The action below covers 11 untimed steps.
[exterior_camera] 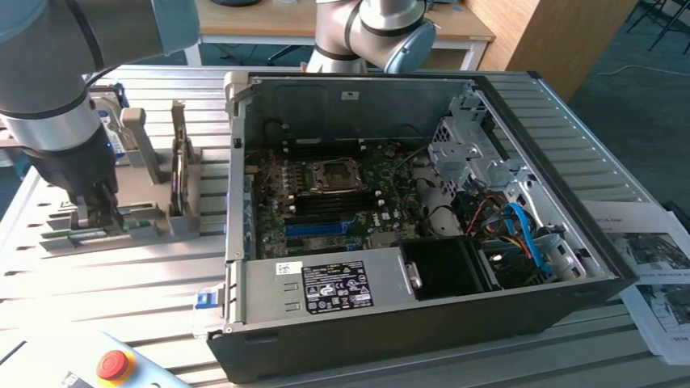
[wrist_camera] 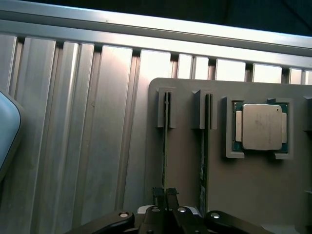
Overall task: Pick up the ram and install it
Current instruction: 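Pick up the ram and move it above insertion slot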
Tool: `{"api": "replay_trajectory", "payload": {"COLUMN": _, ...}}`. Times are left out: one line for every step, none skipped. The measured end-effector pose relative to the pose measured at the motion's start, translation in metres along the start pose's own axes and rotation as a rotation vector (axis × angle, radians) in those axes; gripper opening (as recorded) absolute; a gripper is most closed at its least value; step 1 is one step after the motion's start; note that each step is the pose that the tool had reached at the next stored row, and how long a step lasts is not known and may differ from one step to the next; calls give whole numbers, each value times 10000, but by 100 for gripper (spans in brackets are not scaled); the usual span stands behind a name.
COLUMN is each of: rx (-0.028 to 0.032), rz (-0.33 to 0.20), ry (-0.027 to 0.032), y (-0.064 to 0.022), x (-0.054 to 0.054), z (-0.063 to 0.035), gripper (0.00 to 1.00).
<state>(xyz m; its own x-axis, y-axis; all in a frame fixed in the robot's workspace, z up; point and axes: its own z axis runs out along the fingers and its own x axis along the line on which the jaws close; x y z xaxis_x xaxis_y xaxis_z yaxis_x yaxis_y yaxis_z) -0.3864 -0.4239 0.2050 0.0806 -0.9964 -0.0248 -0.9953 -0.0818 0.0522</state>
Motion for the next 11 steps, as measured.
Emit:
{"api": "replay_trajectory", "payload": {"rx": -1, "rz": 0, "ry": 1, "y": 1, "x": 0, "z": -17, "gripper": 12}}
{"api": "replay_trajectory", "payload": {"rx": 0, "rz": 0, "ry": 1, "y": 2, "x": -1, "z": -35, "gripper": 12}}
{"api": "replay_trajectory", "payload": {"rx": -2, "rz": 0, "ry": 1, "y": 3, "x": -1, "z": -55, "gripper": 12}}
{"api": "replay_trajectory", "payload": {"rx": -1, "rz": 0, "ry": 1, "y": 4, "x": -2, "z": -75, "gripper": 12}}
{"api": "replay_trajectory", "payload": {"rx": -1, "rz": 1, "ry": 0, "y": 5, "x": -2, "z": -92, "gripper": 12}}
{"api": "replay_trajectory", "payload": {"rx": -1, "rz": 0, "ry": 1, "y": 6, "x": -3, "z": -108, "gripper": 12}}
{"api": "replay_trajectory", "payload": {"rx": -1, "rz": 0, "ry": 1, "y": 7, "x": -3, "z": -126, "gripper": 12}}
{"api": "replay_trajectory", "payload": {"rx": -2, "rz": 1, "ry": 0, "y": 8, "x": -4, "z": -144, "gripper": 12}}
{"api": "replay_trajectory", "payload": {"rx": -2, "rz": 2, "ry": 0, "y": 9, "x": -4, "z": -165, "gripper": 12}}
{"api": "replay_trajectory", "payload": {"rx": -1, "rz": 2, "ry": 0, "y": 10, "x": -5, "z": -184, "gripper": 12}}
{"api": "replay_trajectory", "payload": {"rx": -1, "rz": 3, "ry": 1, "y": 11, "x": -5, "z": -204, "gripper": 12}}
